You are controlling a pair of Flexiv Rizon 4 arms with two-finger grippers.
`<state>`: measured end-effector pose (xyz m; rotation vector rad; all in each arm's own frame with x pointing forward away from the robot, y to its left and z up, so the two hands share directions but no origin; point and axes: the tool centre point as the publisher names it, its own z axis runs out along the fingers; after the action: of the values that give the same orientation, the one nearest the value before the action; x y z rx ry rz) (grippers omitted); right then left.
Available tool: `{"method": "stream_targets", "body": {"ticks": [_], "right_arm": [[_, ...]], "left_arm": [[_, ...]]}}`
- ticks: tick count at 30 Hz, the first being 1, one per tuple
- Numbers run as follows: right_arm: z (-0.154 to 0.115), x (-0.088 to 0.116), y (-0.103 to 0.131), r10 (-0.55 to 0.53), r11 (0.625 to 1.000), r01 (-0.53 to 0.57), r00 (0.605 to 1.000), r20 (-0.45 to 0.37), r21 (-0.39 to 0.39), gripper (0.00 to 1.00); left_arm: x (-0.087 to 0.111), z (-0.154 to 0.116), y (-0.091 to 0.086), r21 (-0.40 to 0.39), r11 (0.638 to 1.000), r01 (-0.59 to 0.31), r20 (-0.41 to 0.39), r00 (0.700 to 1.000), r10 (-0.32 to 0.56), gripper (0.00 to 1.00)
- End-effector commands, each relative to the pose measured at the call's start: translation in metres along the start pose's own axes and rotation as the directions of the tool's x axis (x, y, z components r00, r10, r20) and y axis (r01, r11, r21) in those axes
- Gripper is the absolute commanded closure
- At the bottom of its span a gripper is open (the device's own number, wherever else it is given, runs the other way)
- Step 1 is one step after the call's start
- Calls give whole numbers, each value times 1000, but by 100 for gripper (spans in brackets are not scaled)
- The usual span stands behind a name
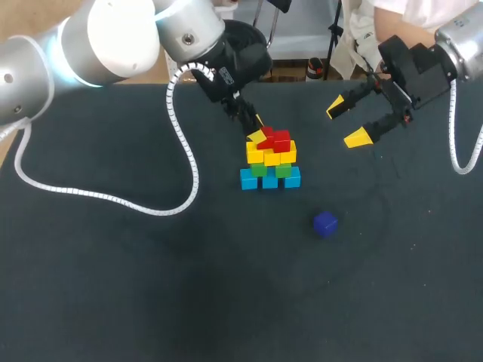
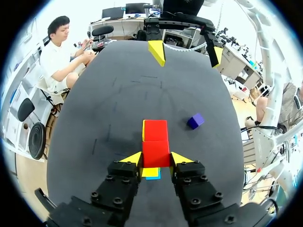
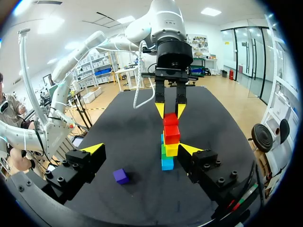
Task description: Place the blue cubes, place green cubes on the blue cubes, place the yellow cubes on the green cubes, then place the red cubes on the yellow cubes, and place purple cube on the red cubes.
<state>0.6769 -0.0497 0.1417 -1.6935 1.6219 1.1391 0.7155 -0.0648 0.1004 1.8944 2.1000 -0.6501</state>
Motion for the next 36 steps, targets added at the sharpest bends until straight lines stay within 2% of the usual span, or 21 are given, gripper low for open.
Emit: {"method": "stream_targets", "body": {"ticks": [1, 22, 36], "right_arm": [[0, 0, 1, 0, 1000, 0, 1000, -1, 3, 0], [0, 0, 1, 0, 1000, 0, 1000, -1, 3, 0], [0, 0, 1, 0, 1000, 0, 1000, -1, 3, 0]], "left_arm": [[-2, 0, 3, 5, 1000, -1, -5, 1000, 1, 100], [0, 2, 2, 8, 1000, 4, -8, 1000, -4, 100], [4, 2, -4, 8, 1000, 13, -11, 1000, -13, 100]]}}
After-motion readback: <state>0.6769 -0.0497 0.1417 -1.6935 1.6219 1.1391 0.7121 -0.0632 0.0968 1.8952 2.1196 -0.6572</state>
